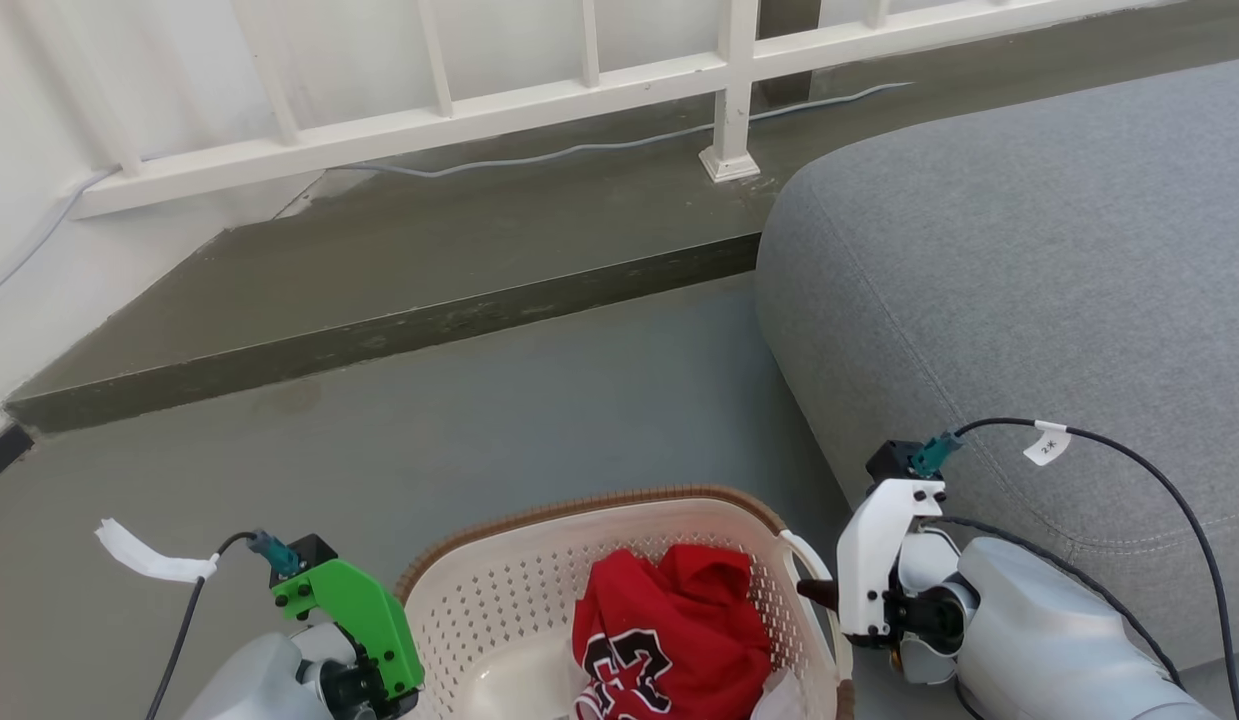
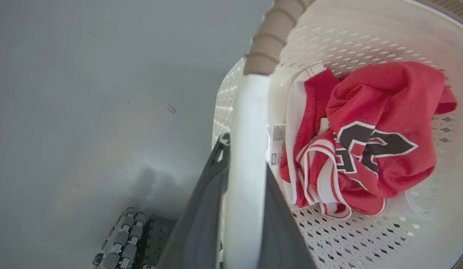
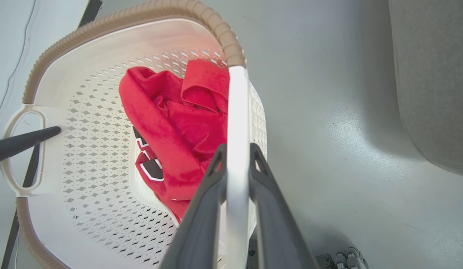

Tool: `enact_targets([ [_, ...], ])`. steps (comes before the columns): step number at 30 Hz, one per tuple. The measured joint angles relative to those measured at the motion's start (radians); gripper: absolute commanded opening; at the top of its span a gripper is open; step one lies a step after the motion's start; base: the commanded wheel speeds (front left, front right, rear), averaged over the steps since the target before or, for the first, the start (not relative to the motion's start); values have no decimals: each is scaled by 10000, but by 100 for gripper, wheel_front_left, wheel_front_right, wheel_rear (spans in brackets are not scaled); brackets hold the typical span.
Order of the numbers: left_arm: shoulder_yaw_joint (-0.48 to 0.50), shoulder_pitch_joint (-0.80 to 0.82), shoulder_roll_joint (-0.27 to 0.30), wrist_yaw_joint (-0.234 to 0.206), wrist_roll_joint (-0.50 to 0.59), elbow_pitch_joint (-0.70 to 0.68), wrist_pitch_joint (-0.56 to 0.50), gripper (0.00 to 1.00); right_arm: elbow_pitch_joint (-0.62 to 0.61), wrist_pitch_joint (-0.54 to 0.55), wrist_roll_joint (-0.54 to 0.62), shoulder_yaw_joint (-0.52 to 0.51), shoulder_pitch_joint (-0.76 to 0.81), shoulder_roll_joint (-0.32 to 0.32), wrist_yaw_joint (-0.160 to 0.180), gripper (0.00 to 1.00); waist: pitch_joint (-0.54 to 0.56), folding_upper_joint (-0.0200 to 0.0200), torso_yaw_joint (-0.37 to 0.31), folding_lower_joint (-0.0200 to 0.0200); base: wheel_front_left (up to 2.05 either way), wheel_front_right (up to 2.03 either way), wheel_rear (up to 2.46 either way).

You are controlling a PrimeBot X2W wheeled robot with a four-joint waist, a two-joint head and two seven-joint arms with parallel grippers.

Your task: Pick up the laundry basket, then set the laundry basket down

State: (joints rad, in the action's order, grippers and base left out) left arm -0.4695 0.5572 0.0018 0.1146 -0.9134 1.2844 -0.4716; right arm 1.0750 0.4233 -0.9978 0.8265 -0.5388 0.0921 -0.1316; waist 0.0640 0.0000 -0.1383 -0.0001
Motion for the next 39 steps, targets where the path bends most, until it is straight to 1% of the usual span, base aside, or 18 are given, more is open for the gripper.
enact_targets([
  [39, -104, -85, 2, 6, -242, 12, -119, 0, 12, -2, -504, 255, 0, 71, 0, 0, -14, 0, -28, 1, 0, 0, 0],
])
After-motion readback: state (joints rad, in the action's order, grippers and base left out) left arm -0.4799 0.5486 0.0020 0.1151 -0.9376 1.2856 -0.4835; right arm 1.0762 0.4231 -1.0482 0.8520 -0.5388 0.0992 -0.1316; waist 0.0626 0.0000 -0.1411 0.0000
